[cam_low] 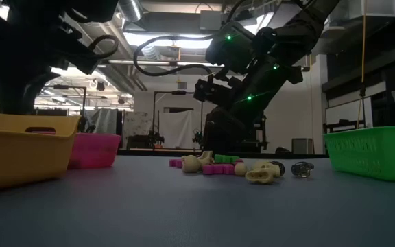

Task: Sort Halloween decoration
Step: Put the pink skeleton toy into the light yellow bin

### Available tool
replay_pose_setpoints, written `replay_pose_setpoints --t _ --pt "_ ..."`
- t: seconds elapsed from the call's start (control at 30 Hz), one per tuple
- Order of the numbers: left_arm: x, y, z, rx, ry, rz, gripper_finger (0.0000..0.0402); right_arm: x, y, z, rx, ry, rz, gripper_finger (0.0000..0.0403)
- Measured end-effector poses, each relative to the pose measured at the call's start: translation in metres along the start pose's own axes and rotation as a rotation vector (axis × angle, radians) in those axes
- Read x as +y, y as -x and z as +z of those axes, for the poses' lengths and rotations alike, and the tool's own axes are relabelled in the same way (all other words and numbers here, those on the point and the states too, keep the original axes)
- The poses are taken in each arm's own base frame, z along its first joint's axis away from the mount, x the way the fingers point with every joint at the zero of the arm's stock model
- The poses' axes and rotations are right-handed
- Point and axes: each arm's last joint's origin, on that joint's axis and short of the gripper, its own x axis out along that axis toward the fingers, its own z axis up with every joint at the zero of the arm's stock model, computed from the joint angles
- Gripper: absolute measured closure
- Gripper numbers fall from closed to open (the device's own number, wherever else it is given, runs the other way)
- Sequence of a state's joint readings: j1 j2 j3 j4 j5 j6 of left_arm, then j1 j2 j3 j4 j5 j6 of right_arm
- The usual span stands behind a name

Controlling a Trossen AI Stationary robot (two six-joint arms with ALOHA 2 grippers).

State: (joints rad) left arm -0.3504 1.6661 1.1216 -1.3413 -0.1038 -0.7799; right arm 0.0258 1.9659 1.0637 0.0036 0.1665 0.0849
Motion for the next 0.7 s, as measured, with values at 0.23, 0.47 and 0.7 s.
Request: replay_pose_setpoints --t 0.23,0.47,0.7 --pt "-0.005 0.023 0.005 -0.114 -0.004 -0.012 0.0244 0.000 0.000 0.000 0.002 0.000 0.003 0.0378" --pt "-0.013 0.059 0.008 -0.287 0.024 -0.045 0.0244 0.000 0.006 0.013 0.087 0.030 -0.002 0.0376" --pt "-0.024 0.091 0.008 -0.484 0.016 -0.101 0.0244 0.001 0.023 0.049 0.138 0.118 0.035 0.0375"
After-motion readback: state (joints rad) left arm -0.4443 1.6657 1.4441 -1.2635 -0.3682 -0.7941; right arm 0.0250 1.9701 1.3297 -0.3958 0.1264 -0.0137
